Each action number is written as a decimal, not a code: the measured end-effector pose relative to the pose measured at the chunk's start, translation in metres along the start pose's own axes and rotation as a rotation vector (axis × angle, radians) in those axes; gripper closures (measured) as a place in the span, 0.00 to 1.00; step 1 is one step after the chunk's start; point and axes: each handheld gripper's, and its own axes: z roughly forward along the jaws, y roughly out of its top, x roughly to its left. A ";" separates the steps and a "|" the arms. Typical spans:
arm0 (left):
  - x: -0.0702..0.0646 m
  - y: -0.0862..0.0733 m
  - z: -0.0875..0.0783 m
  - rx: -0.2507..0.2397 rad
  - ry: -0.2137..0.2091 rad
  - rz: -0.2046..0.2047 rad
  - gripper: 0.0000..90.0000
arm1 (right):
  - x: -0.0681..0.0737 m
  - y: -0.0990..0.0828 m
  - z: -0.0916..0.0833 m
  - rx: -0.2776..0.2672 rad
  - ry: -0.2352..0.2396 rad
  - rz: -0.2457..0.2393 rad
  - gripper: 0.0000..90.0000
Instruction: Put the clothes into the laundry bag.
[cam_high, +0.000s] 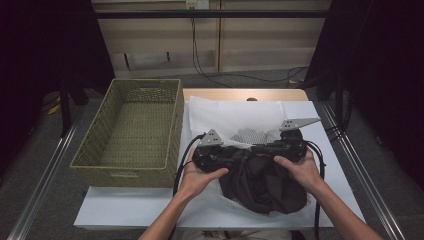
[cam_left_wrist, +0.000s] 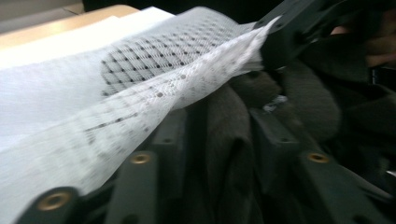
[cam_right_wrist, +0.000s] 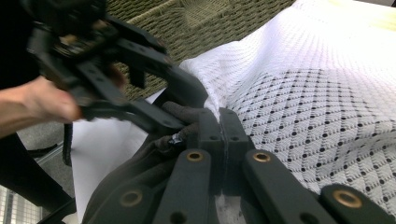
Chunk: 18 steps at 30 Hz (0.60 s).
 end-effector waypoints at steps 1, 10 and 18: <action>-0.001 -0.001 -0.002 -0.004 -0.006 0.008 0.53 | 0.000 0.000 0.000 0.001 -0.001 -0.002 1.00; 0.004 -0.019 -0.008 0.059 0.096 0.000 0.27 | -0.002 0.000 -0.002 0.000 -0.008 -0.001 1.00; 0.013 -0.034 -0.007 0.118 0.144 -0.036 0.34 | -0.002 0.001 -0.004 -0.003 -0.014 0.000 1.00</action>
